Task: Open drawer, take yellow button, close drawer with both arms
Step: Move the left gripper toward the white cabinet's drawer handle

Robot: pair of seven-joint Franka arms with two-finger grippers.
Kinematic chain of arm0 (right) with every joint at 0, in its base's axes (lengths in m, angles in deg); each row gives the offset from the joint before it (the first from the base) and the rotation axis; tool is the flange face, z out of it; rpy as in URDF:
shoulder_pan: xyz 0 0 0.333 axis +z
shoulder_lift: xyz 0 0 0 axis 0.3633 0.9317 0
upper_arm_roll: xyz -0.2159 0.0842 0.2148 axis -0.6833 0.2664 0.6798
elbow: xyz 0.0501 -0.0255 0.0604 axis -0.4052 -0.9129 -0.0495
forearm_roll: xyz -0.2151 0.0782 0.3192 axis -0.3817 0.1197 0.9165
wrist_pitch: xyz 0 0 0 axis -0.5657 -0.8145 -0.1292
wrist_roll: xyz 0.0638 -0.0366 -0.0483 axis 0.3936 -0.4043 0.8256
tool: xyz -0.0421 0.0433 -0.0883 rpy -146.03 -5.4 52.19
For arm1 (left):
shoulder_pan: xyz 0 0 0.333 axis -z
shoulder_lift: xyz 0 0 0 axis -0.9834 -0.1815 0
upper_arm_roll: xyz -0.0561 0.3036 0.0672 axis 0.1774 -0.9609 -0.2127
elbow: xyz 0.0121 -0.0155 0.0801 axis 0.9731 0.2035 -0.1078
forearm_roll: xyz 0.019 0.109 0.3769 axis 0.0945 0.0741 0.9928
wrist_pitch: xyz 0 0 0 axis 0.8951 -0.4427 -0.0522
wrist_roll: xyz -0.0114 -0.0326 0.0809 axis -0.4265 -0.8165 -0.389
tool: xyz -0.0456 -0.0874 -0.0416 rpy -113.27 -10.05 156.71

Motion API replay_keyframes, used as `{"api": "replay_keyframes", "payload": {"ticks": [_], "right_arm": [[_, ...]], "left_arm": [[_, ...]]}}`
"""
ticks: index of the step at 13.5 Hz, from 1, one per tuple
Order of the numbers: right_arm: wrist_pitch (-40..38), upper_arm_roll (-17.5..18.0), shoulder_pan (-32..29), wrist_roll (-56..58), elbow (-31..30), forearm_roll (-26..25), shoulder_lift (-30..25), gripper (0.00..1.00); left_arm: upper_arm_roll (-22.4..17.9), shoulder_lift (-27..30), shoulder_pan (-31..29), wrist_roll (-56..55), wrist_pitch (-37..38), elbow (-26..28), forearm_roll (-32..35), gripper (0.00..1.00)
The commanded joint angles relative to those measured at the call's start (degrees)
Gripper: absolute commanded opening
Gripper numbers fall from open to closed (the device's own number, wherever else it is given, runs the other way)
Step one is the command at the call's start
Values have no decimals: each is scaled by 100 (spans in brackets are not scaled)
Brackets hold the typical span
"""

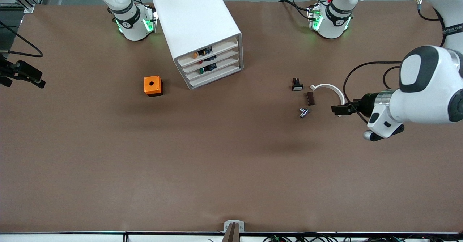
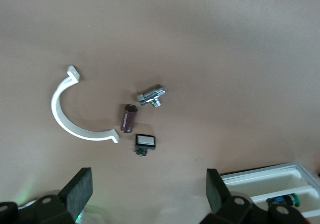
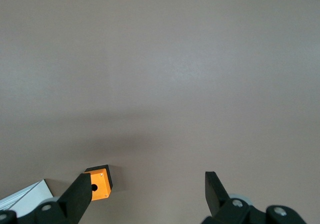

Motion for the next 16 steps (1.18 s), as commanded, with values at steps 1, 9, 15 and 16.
{"api": "replay_keyframes", "payload": {"ticks": [1, 9, 15, 16], "right_arm": [[21, 64, -103, 37, -83, -10, -88, 100], [13, 90, -173, 28, -92, -10, -61, 100], [74, 99, -120, 28, -83, -1, 132, 100], [83, 99, -94, 28, -75, -1, 184, 100]], "left_arm": [[1, -343, 347, -1061, 54, -473, -54, 100], [1, -906, 1181, -4435, -402, -738, -54, 100], [10, -1223, 2043, -7302, -684, -738, -376, 100], [10, -1267, 2061, -7619, -684, -738, -744, 100]]}}
